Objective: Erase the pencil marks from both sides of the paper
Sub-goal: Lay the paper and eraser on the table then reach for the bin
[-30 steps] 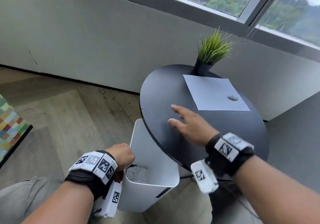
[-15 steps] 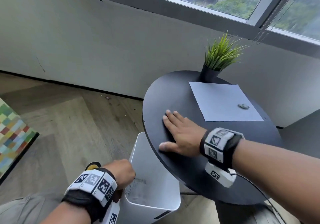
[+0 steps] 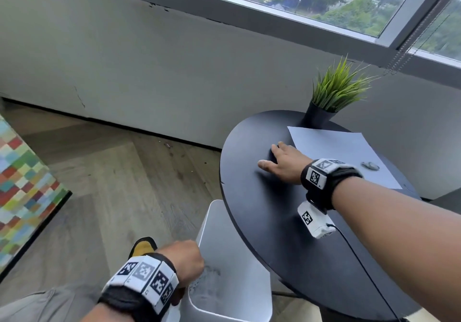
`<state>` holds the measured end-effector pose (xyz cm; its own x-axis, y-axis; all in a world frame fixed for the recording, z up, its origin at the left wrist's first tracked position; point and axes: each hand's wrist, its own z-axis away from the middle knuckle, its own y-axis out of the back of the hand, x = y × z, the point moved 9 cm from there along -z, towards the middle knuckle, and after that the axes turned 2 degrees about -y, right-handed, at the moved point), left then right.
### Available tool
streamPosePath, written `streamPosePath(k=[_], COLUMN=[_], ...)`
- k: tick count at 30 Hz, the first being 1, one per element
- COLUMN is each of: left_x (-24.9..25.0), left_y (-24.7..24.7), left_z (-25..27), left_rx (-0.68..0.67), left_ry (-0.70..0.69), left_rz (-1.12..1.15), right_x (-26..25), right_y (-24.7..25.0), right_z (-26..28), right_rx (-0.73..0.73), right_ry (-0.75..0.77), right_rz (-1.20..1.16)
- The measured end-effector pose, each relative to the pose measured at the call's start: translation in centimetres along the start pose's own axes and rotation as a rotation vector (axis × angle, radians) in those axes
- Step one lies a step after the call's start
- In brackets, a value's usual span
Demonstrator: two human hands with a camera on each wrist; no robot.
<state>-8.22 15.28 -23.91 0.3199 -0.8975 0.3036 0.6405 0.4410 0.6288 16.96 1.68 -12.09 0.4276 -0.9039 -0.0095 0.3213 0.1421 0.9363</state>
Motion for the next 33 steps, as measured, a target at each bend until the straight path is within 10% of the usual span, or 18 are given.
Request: streamPosePath(k=[8,13,18,23,27,33], left_x=[-0.5,-0.9,-0.5,0.3,1.4,1.8], left_y=[0.1,0.5,1.0,1.3,1.4,1.5], left_z=[-0.2,-0.3,0.2,0.5,1.1,1.6], left_rx=[-0.015,0.013,0.025,0.044,0.046,0.039], left_ry=[-0.007,0.012,0.034,0.015,-0.008,-0.022], left_rz=[-0.043,0.042,0.042,0.034,0.011,-0.040], right_x=[-6.1,-3.0,-4.7,-7.3,-3.2,-0.6], right_y=[-2.2,2.1,-4.8,-3.5,1.7,1.2], right_z=[11.1,8.9,10.5,18.3,12.3,3.1], right_rx=[-0.225,0.116,-0.134,-0.217,0.089,-0.038], right_ry=[0.545,0.376,0.313,0.616,0.333,0.073], right_rz=[-0.098,-0.362,0.129,-0.156,-0.374,-0.021])
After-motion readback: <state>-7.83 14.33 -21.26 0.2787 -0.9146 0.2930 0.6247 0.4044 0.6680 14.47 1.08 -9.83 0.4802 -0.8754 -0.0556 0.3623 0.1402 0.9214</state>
